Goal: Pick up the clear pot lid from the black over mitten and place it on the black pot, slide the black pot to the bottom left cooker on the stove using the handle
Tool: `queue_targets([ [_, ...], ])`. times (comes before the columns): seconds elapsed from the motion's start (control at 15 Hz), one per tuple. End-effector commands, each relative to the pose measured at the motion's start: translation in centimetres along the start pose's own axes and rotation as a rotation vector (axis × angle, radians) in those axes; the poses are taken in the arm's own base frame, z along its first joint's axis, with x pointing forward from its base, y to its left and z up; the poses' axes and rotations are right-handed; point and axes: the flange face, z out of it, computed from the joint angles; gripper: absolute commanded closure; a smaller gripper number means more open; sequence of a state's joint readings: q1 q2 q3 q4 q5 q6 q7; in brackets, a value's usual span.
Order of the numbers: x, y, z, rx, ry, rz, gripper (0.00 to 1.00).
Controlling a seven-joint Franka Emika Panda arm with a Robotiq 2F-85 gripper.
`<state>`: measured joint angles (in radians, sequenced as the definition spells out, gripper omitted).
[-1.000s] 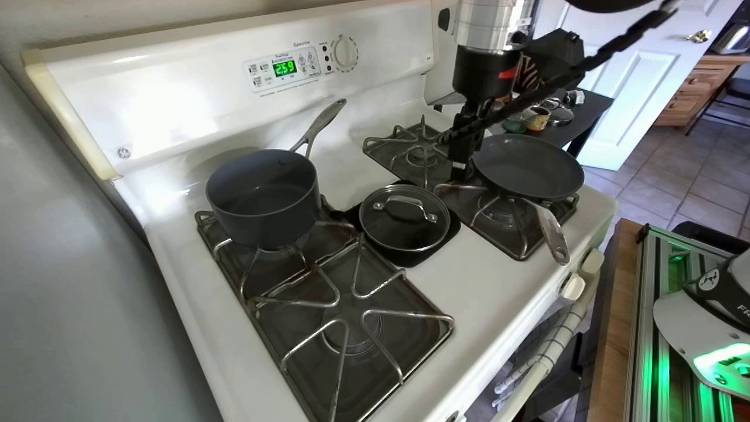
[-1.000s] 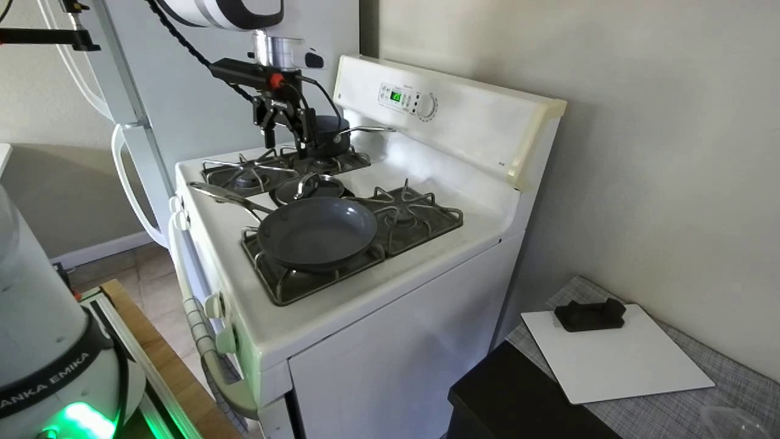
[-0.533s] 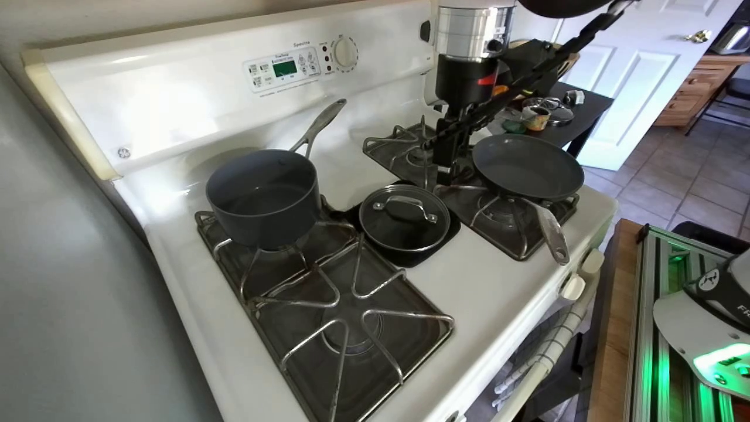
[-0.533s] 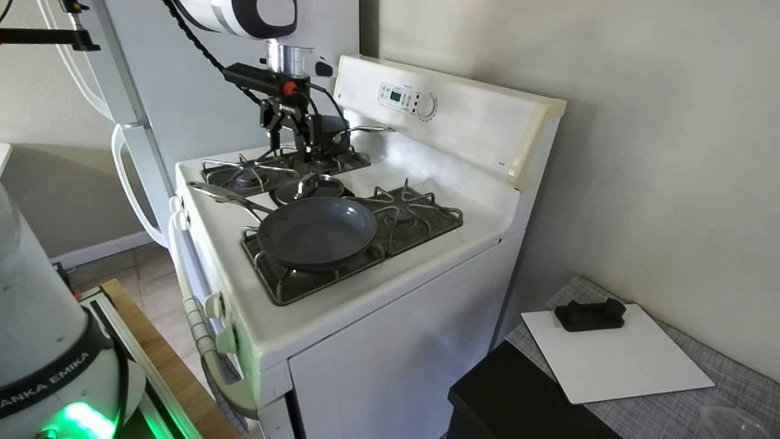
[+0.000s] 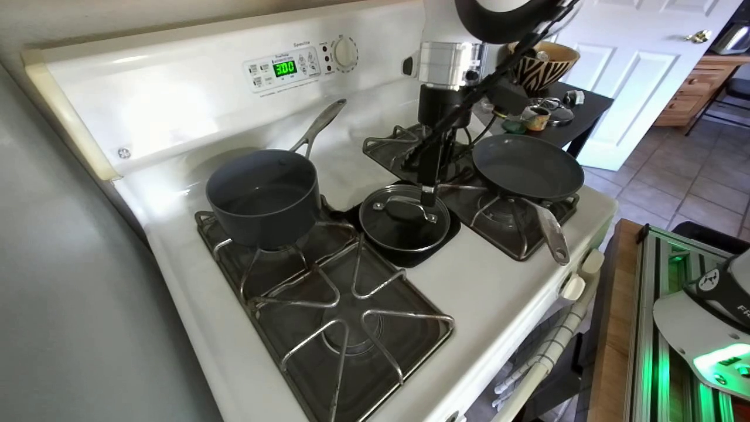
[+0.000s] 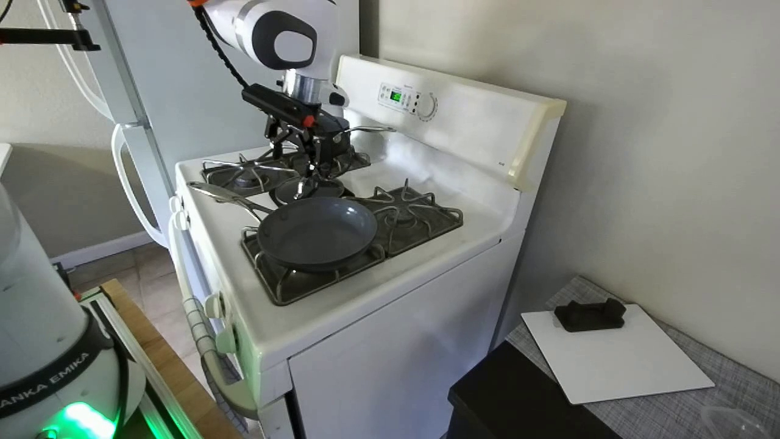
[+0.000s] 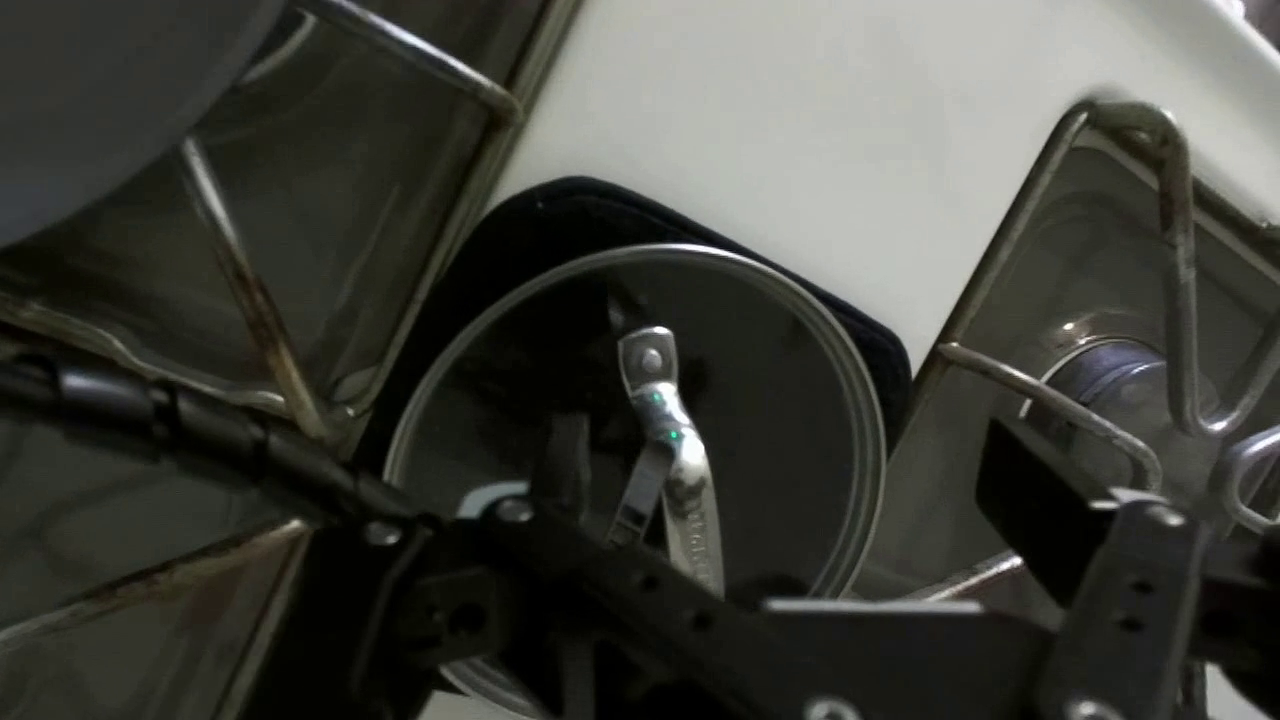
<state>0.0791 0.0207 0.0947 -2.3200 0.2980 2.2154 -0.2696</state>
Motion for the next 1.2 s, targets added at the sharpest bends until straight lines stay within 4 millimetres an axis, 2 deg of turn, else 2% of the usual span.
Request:
queue_targets([
  [0.0, 2.0, 0.7, 1.5, 0.078, 0.022, -0.041, 0.0],
  [0.67, 5.1, 1.7, 4.3, 0.136, 0.04, -0.075, 0.0],
  [1.13, 5.9, 1.8, 5.8, 0.116, 0.014, -0.084, 0.0],
])
